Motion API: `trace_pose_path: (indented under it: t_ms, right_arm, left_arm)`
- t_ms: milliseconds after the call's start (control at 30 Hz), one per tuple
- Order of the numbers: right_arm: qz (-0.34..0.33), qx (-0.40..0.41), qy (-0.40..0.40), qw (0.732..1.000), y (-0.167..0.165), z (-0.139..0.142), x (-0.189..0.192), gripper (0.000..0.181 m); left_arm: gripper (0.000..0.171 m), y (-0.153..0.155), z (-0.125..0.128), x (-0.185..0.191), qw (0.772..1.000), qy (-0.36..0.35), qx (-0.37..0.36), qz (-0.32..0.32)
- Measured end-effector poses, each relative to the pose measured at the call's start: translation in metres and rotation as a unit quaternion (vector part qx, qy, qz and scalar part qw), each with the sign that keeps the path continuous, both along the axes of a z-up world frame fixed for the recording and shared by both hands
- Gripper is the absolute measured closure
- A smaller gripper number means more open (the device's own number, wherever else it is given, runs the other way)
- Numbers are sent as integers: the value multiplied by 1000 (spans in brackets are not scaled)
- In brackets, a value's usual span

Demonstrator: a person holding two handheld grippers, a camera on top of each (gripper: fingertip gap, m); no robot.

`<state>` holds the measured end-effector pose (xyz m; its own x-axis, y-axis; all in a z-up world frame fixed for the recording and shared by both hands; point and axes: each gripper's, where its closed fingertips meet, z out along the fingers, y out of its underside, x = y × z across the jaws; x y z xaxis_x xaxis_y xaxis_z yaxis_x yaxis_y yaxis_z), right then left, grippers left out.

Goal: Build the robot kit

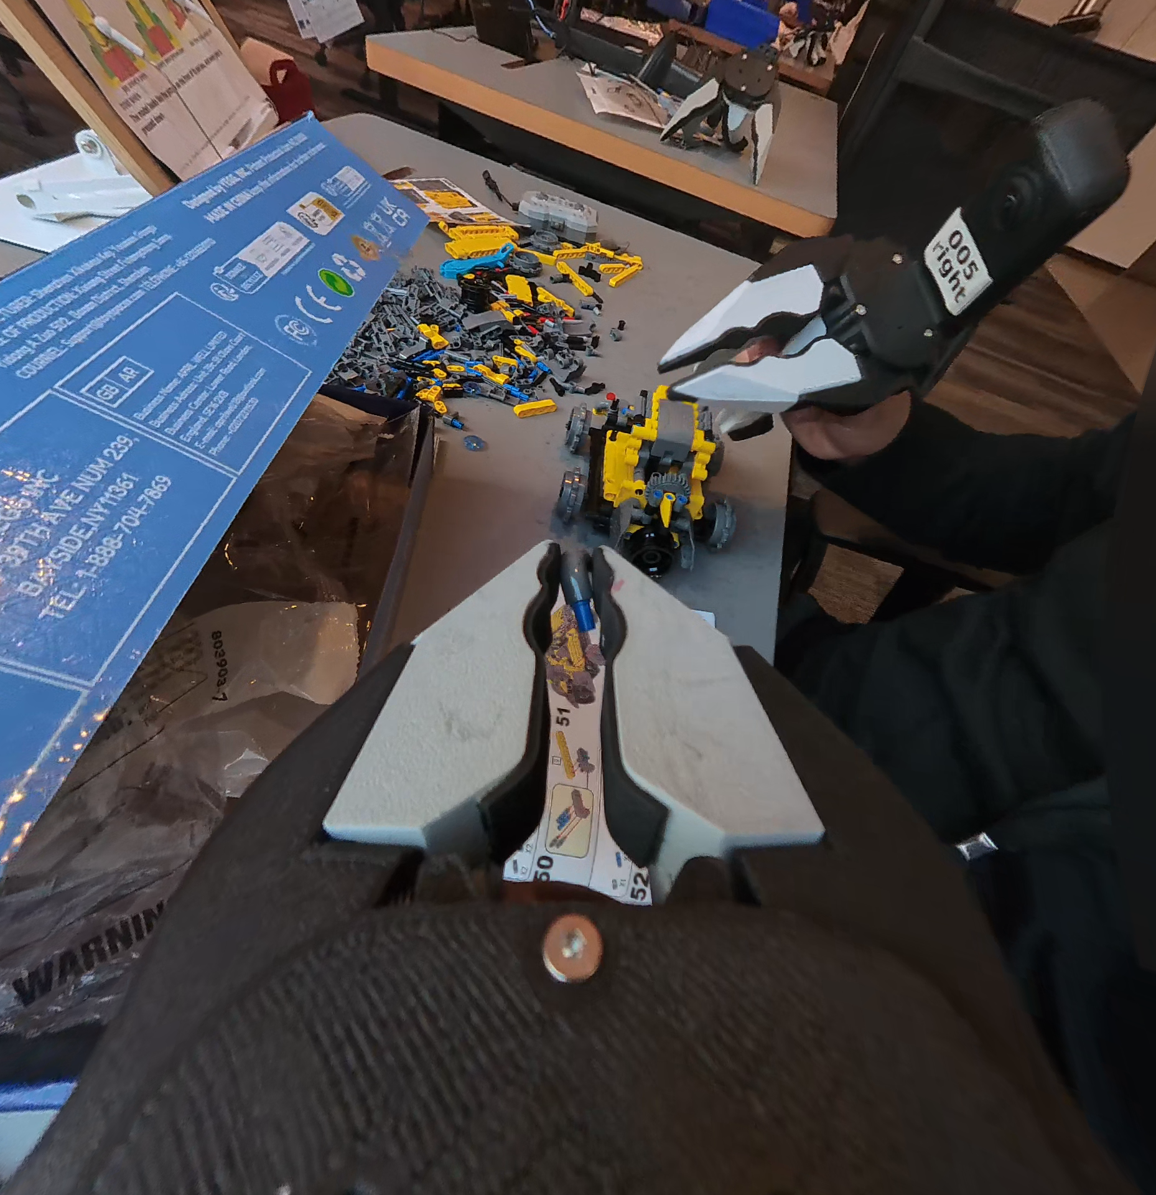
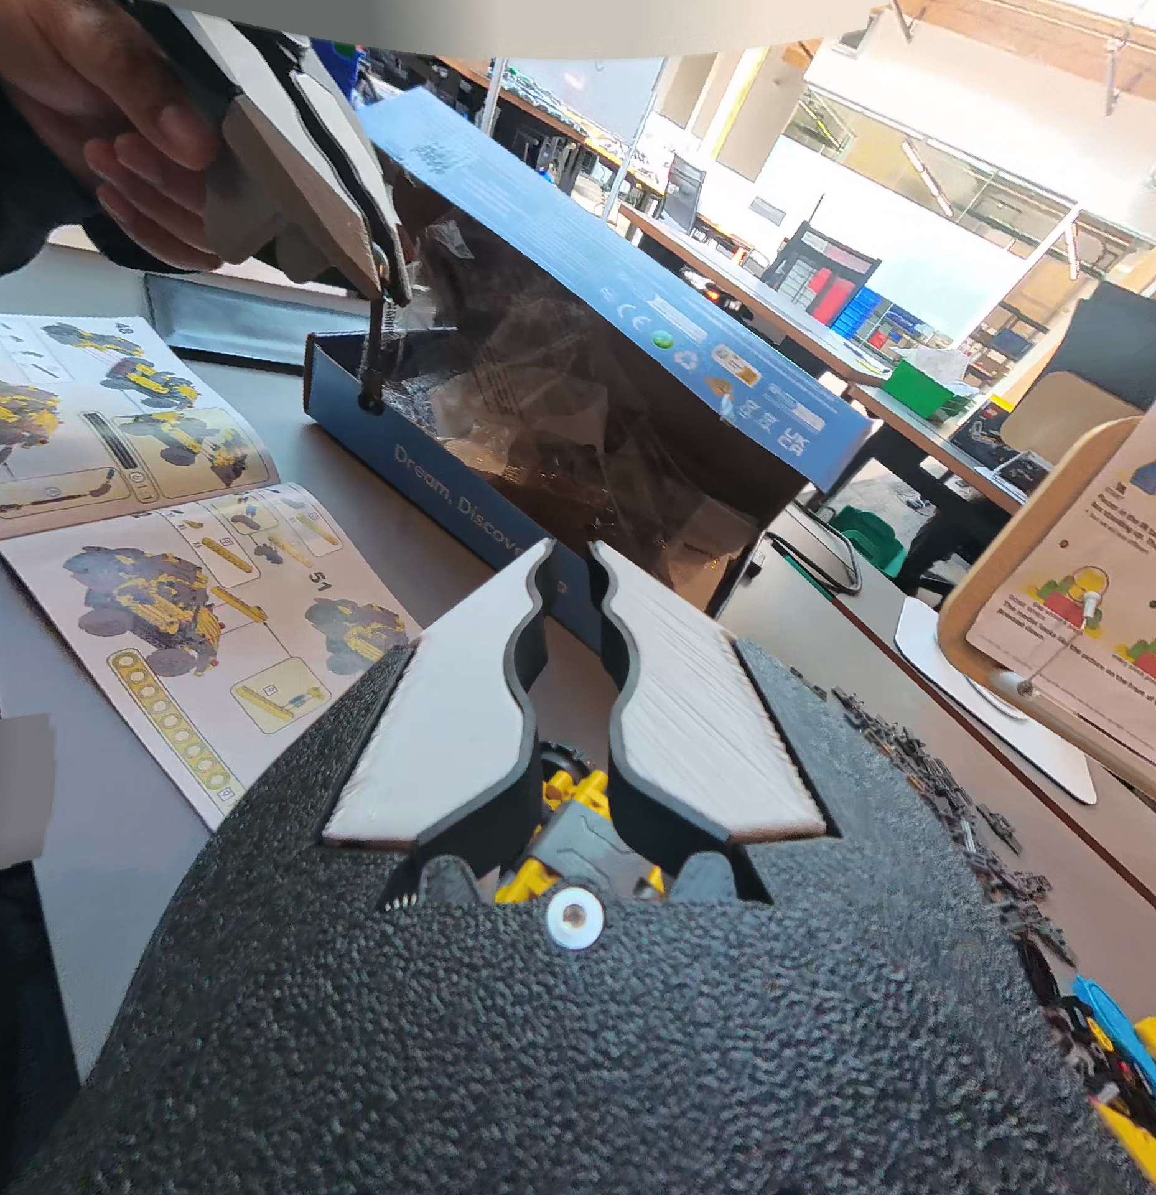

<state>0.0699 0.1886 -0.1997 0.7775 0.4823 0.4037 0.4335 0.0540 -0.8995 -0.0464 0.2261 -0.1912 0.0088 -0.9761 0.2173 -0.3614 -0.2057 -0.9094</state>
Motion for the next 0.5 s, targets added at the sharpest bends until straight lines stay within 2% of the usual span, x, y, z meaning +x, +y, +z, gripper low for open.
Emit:
trace_pose_path:
  t_ms: [167,500]
  right_arm:
    - [6,-8,39,999,-2,-5,11,174]
    - [28,-6,45,999,0,-16,12,174]
  left_arm:
    - [165,7,-11,2,1000,19,-6,15]
    - [165,7,-18,8,999,29,-11,12]
